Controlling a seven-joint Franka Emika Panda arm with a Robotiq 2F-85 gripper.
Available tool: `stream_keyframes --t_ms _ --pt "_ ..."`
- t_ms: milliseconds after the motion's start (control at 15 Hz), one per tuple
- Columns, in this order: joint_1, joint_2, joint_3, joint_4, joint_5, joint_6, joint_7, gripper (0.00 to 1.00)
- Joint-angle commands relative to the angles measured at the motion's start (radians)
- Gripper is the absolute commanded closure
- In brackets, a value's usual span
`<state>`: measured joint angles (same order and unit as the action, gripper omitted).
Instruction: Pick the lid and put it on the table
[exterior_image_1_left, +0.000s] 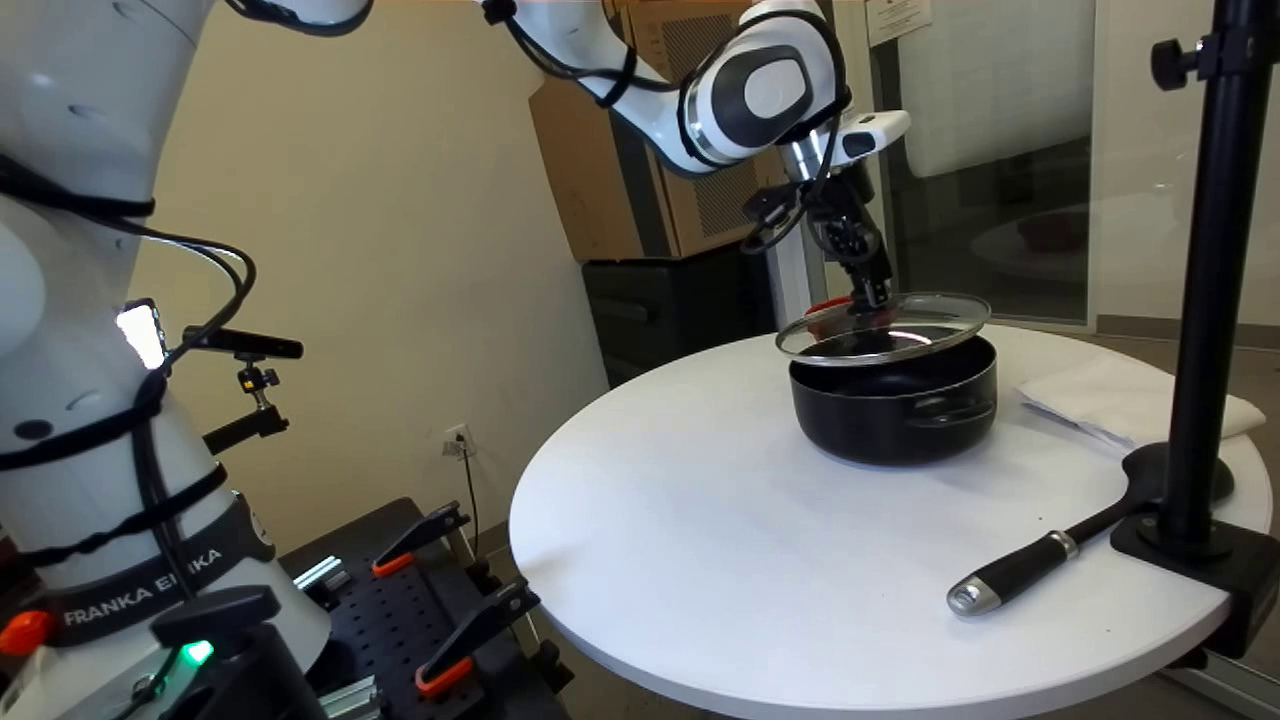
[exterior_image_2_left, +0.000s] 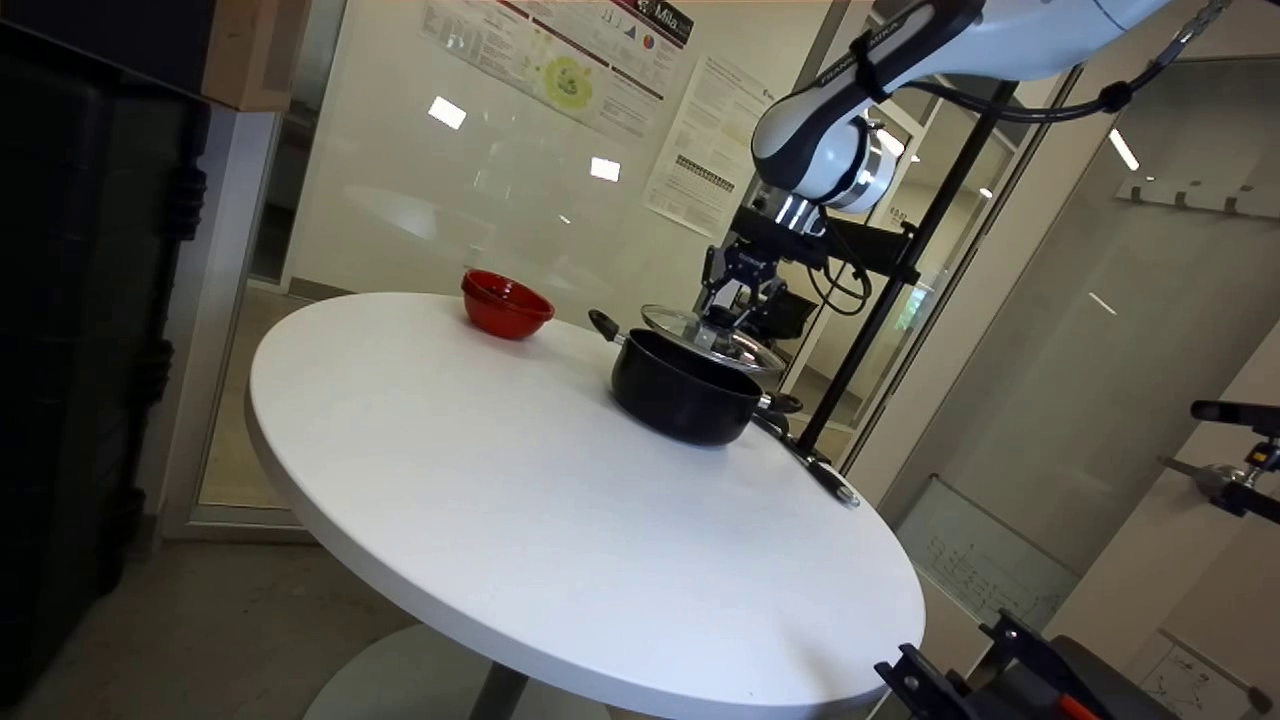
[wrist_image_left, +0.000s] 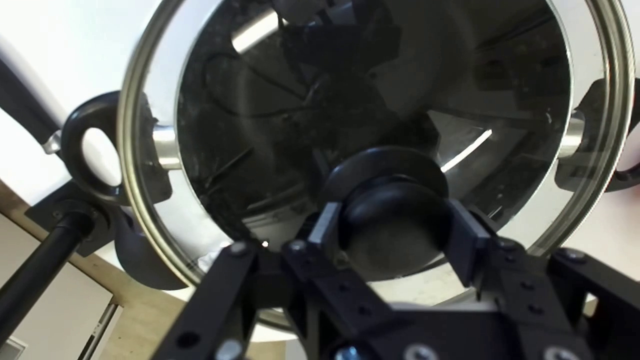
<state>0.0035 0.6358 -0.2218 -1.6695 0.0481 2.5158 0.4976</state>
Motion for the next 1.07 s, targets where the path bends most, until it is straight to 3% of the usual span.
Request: stream_keyframes --t_ms 0,1000 --pt "0.004 0.037 -0.011 0.069 -0.01 -0.021 0.03 0.73" --pt "-0.021 0.163 0.001 0.189 0.019 -0.054 0.031 0.73"
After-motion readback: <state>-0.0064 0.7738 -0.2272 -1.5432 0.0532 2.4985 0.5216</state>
